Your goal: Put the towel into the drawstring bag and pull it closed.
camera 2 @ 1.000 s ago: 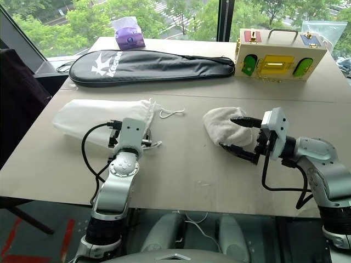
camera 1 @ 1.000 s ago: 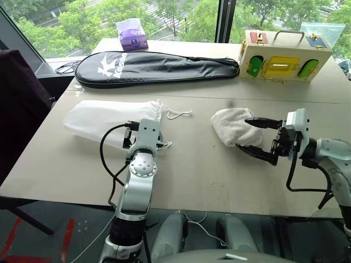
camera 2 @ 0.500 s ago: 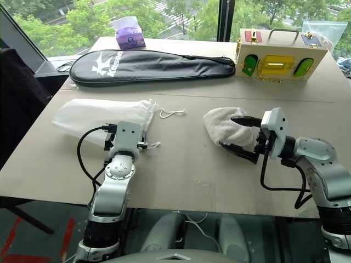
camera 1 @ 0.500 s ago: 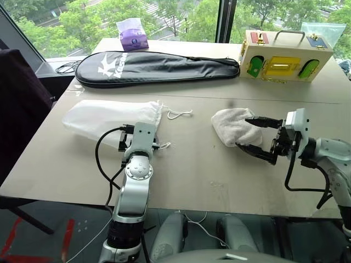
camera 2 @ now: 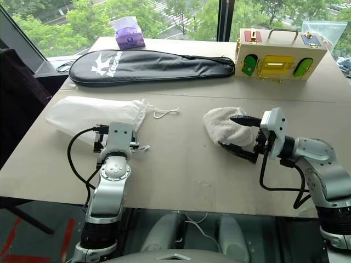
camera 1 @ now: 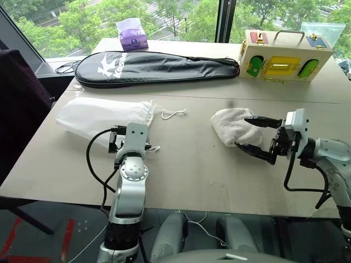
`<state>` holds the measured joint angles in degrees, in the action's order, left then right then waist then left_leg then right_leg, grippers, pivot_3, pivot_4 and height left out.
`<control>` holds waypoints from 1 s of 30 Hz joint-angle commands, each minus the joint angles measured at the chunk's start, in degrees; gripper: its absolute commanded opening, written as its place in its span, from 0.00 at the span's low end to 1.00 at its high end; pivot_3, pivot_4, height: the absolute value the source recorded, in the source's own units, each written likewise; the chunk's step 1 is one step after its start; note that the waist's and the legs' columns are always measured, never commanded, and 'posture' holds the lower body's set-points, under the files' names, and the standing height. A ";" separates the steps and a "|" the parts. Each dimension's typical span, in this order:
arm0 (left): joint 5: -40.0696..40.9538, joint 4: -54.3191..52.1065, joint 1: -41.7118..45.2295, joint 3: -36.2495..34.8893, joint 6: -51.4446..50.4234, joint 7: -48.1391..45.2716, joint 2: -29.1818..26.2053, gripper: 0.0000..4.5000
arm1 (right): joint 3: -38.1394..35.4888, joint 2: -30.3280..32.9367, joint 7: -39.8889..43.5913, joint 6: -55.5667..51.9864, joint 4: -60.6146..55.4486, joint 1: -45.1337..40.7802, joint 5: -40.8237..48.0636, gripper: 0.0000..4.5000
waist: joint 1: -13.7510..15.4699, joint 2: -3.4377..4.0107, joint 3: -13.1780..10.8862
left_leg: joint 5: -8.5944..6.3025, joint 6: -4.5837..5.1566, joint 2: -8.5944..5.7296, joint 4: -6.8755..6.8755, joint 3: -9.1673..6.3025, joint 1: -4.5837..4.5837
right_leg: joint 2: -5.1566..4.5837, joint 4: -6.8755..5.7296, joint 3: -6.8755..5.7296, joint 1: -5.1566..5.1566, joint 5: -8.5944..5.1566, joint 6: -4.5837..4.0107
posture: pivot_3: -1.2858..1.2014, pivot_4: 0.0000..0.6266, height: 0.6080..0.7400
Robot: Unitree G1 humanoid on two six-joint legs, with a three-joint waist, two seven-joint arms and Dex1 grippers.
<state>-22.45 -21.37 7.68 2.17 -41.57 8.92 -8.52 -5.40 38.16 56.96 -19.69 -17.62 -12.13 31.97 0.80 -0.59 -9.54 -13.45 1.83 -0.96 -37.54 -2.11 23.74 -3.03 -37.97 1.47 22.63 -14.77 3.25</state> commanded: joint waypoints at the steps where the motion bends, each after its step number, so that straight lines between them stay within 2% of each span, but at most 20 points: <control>1: -1.31 -1.45 -0.29 -0.58 1.51 0.52 -0.45 0.69 | -0.59 -0.12 0.18 1.17 -1.09 -0.81 0.35 1.00 | 0.00 0.00 0.00 | 0.00 0.00 0.00 0.00 0.00 0.00 | 0.00 0.00 0.01 0.00 0.00 0.00 | 0.52 0.24 1.00; 2: -1.39 -1.34 -0.40 -0.67 1.64 0.57 -0.47 0.62 | -0.52 -0.21 0.20 1.15 -1.08 -0.91 0.38 1.00 | 0.00 0.00 0.00 | 0.00 0.00 0.00 0.00 0.00 0.00 | 0.00 0.00 0.00 0.00 0.00 0.00 | 0.52 0.24 1.00; 3: -1.45 -1.28 -0.47 -0.70 1.74 0.64 -0.47 0.60 | -0.48 -0.28 0.25 1.13 -1.06 -0.99 0.43 1.00 | 0.00 0.00 0.00 | 0.00 0.00 0.00 0.00 0.00 0.00 | 0.00 0.00 0.00 0.00 0.00 0.00 | 0.52 0.24 1.00; 4: -1.53 -1.30 -0.48 -0.74 1.74 0.72 -0.41 0.46 | -0.46 -0.36 0.36 1.12 -1.03 -1.11 0.52 1.00 | 0.00 0.00 0.00 | 0.00 0.00 0.00 0.00 0.00 0.00 | 0.00 0.00 0.00 0.00 0.00 0.00 | 0.52 0.24 1.00; 5: -1.61 -1.38 -0.45 -0.76 1.72 0.76 -0.33 0.46 | -0.43 -0.43 0.46 1.12 -1.00 -1.21 0.61 1.00 | -0.01 0.00 0.00 | 0.00 0.00 0.00 0.00 0.00 0.00 | -0.01 0.00 0.00 0.00 0.00 0.00 | 0.52 0.24 1.00; 6: -1.71 -1.46 -0.41 -0.75 1.63 0.81 -0.21 0.38 | -0.44 -0.50 0.63 1.17 -0.95 -1.33 0.75 1.00 | -0.02 0.00 0.00 | 0.00 0.00 0.00 0.00 0.00 0.00 | 0.00 0.00 0.00 0.00 0.00 0.00 | 0.52 0.24 1.00; 10: -1.92 -1.55 -0.53 -0.91 1.83 0.97 0.04 0.03 | -0.57 -0.91 1.06 0.80 -1.08 -1.92 1.75 1.00 | 0.00 0.00 0.00 | 0.00 0.00 0.00 0.00 0.00 0.00 | 0.00 0.00 0.00 0.00 0.00 0.00 | 0.52 0.24 1.00; 18: -2.90 -1.55 -0.61 -0.76 2.74 1.45 -0.10 0.01 | -0.75 -1.00 1.28 0.57 -0.76 -2.32 1.94 1.00 | -0.01 0.00 0.00 | 0.00 0.00 0.00 0.00 0.00 0.00 | -0.01 0.00 0.00 0.00 0.00 0.00 | 0.52 0.24 1.00; 23: -3.07 -2.04 -0.25 -0.70 6.70 0.36 -1.87 0.01 | -0.91 -0.98 1.12 0.48 -0.70 -2.33 1.96 1.00 | 0.00 0.00 0.00 | 0.00 0.00 0.00 0.00 0.00 0.00 | -0.02 0.00 0.00 0.00 0.00 0.00 | 0.52 0.24 1.00; 30: 5.69 -7.11 4.51 -2.87 15.76 -12.64 -8.91 0.01 | -3.44 -2.62 -2.79 -1.84 0.55 -3.79 4.47 1.00 | 0.00 0.00 0.00 | 0.00 -0.01 0.02 0.01 -0.01 0.02 | -0.06 0.01 0.01 0.03 0.00 -0.02 | 0.52 0.24 1.00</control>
<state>-17.81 -24.56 10.74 -0.06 -28.88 -1.08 -15.81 -6.53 35.58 55.47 -21.39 -17.05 -14.90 35.35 0.80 -0.59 -9.54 -13.46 1.82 -0.95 -37.54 -2.11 23.76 -3.11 -37.96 1.48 22.66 -14.77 3.23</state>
